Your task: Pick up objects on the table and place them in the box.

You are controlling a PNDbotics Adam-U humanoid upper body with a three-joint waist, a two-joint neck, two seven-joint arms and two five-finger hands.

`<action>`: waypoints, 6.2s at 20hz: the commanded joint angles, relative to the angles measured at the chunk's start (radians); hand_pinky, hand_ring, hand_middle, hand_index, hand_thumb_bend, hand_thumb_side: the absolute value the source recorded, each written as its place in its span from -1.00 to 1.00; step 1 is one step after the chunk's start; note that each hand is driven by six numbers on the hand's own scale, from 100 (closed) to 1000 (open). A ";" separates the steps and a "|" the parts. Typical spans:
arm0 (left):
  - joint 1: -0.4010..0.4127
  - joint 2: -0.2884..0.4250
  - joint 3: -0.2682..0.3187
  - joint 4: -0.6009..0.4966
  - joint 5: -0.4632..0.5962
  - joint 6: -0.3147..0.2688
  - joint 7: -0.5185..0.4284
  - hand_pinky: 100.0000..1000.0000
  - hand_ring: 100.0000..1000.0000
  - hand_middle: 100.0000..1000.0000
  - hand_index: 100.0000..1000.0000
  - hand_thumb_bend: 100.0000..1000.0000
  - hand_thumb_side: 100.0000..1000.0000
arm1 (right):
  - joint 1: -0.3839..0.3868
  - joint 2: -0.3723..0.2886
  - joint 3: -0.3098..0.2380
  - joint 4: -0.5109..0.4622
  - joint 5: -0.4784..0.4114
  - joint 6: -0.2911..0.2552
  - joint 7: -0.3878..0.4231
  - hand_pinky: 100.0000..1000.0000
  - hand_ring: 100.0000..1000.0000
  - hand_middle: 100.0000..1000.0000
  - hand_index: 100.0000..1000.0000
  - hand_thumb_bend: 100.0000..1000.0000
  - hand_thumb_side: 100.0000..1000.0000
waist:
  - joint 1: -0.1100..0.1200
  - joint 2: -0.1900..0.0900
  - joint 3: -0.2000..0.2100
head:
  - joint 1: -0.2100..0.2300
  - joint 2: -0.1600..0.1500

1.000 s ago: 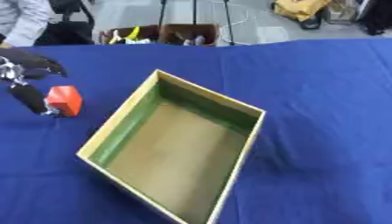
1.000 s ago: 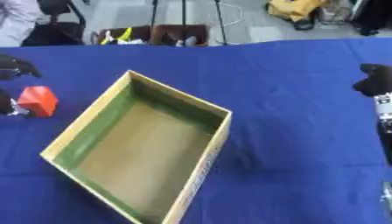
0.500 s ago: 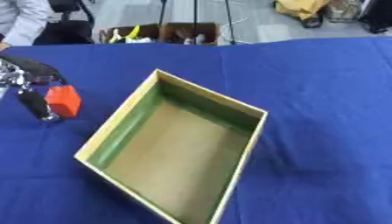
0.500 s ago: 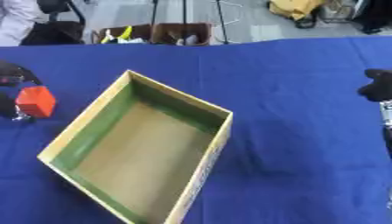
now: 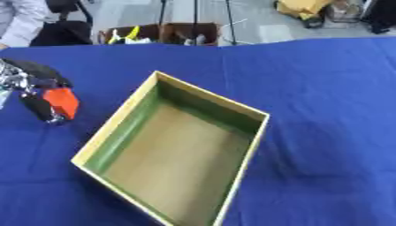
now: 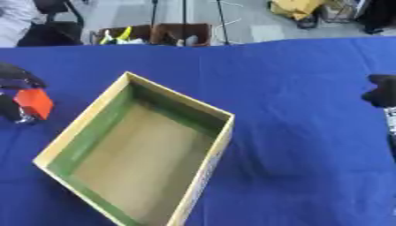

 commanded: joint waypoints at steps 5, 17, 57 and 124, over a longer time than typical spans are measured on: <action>-0.024 0.022 0.016 0.010 -0.033 -0.002 0.055 0.27 0.47 0.44 0.83 -0.59 -0.36 | -0.011 -0.022 -0.002 -0.012 -0.002 -0.003 0.004 0.36 0.23 -0.05 0.44 -0.02 1.00 | -0.002 -0.015 0.000 | 0.005 -0.016; -0.027 0.018 0.021 0.012 -0.004 -0.014 0.092 0.04 0.15 -0.09 0.33 -0.71 -0.33 | -0.008 -0.021 -0.006 -0.009 0.000 -0.003 0.004 0.36 0.23 -0.05 0.44 -0.02 1.00 | -0.003 -0.012 0.001 | 0.011 -0.020; 0.076 0.124 -0.065 -0.626 0.350 0.173 0.195 -0.56 -0.23 -0.29 -0.16 -1.00 -0.28 | 0.012 -0.004 -0.008 -0.008 -0.004 -0.001 0.002 0.36 0.22 -0.04 0.44 -0.05 1.00 | -0.002 -0.100 0.041 | -0.037 0.040; -0.092 -0.209 -0.474 -0.434 0.324 -0.087 -0.029 0.31 0.66 0.80 0.75 -0.77 -0.30 | 0.016 0.005 0.007 -0.012 -0.011 0.002 0.013 0.36 0.22 -0.04 0.43 -0.08 1.00 | 0.029 -0.113 0.013 | 0.000 0.065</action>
